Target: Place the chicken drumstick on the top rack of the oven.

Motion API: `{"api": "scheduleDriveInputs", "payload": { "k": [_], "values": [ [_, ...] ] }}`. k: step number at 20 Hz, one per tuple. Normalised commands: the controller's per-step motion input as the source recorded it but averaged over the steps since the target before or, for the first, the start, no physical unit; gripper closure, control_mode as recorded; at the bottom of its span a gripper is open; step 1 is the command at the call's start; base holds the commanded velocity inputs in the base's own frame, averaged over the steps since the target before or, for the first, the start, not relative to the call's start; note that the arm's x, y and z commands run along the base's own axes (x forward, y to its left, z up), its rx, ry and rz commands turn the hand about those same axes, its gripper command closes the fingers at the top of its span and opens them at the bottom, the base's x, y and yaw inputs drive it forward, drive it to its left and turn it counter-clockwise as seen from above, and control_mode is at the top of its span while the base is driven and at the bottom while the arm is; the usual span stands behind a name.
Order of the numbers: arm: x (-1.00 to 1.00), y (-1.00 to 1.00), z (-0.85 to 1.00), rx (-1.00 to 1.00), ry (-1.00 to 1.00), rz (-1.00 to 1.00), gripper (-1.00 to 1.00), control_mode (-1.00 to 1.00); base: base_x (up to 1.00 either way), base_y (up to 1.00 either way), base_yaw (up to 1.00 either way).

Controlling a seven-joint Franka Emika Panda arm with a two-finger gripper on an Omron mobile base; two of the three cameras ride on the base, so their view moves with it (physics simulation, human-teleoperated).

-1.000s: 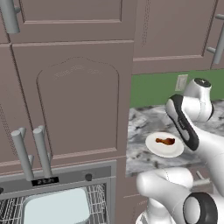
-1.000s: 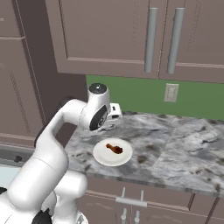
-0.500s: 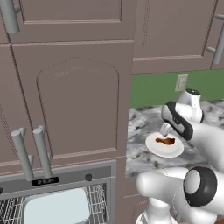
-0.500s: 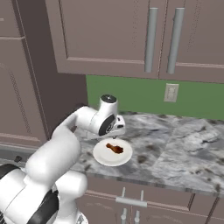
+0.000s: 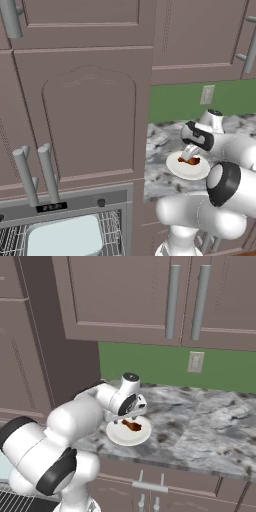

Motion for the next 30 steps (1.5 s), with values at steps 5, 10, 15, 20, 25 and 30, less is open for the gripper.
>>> {"api": "scheduleDriveInputs", "payload": {
  "k": [5, 10, 15, 20, 25, 30],
  "values": [
    [0.18, -0.07, -0.01, 0.00, 0.00, 0.00, -1.00, -1.00, 0.00, 0.00, 0.00],
    [0.02, -0.24, -0.20, -0.03, 0.00, 0.00, -1.00, -1.00, 0.00, 0.00, 0.00],
    [0.01, -0.16, -0.26, -0.03, 0.00, 0.00, -1.00, -1.00, 0.00, 0.00, 0.00],
    [0.08, 0.00, -0.14, 0.00, 0.00, 0.03, -1.00, -1.00, 0.00, 0.00, 0.00],
    [0.13, 0.00, -0.02, 0.00, 0.00, 0.05, -1.00, -1.00, 0.00, 0.00, 0.00],
    [0.15, -0.01, -0.12, 0.00, 0.00, 0.07, -1.00, -1.00, 0.00, 0.00, 0.00]
  ]
}}
